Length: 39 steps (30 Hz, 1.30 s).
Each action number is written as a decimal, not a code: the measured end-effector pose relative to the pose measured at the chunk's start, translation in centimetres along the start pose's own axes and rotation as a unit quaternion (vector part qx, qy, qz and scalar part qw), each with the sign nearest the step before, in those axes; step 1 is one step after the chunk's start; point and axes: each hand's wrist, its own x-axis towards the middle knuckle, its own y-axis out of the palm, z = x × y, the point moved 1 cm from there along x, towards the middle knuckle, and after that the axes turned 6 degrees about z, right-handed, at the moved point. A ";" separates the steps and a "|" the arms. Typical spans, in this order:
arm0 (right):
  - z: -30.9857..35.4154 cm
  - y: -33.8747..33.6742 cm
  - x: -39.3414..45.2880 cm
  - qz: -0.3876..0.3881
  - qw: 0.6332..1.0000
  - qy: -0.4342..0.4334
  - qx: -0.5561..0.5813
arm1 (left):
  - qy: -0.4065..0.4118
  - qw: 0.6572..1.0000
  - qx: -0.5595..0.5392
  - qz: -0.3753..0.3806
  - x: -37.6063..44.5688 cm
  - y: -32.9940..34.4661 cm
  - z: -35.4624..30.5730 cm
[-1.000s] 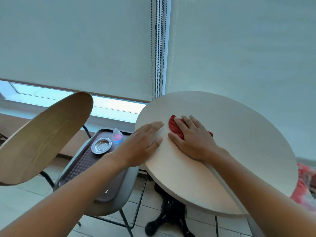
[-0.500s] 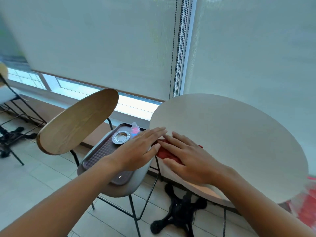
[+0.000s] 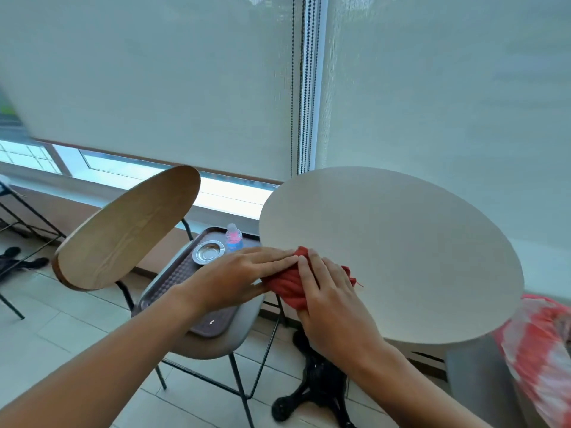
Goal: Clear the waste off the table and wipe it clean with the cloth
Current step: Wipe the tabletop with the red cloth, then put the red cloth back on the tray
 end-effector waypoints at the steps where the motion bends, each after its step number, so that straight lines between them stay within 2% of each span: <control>1: 0.3 0.2 -0.1 -0.003 1.000 -0.004 0.000 | 0.011 1.000 0.006 -0.016 -0.3 -0.1 0.1; 8: 3.6 0.1 1.6 -0.035 0.996 -0.074 0.036 | 0.044 0.995 0.049 -0.069 -4.3 -0.8 2.1; 15: 9.4 2.7 5.4 0.002 0.989 -0.128 0.078 | 0.037 0.996 0.054 -0.065 -10.9 -2.3 6.7; 19: 12.6 6.7 7.6 0.066 0.978 -0.126 0.151 | 0.012 0.999 0.043 -0.005 -15.4 -0.6 10.3; 26: 15.4 16.0 11.5 0.192 0.957 -0.084 0.202 | -0.055 0.993 -0.022 0.106 -21.2 6.3 16.2; 30: 15.4 20.0 14.8 0.250 0.943 -0.073 0.207 | -0.142 0.973 -0.053 0.174 -22.3 9.6 19.3; 34: 14.6 23.9 18.4 0.279 0.937 -0.059 0.200 | -0.193 0.961 -0.058 0.188 -21.6 11.8 22.4; 39: 13.2 26.9 22.5 0.270 0.945 -0.056 0.176 | -0.216 0.965 -0.024 0.147 -20.3 13.4 26.2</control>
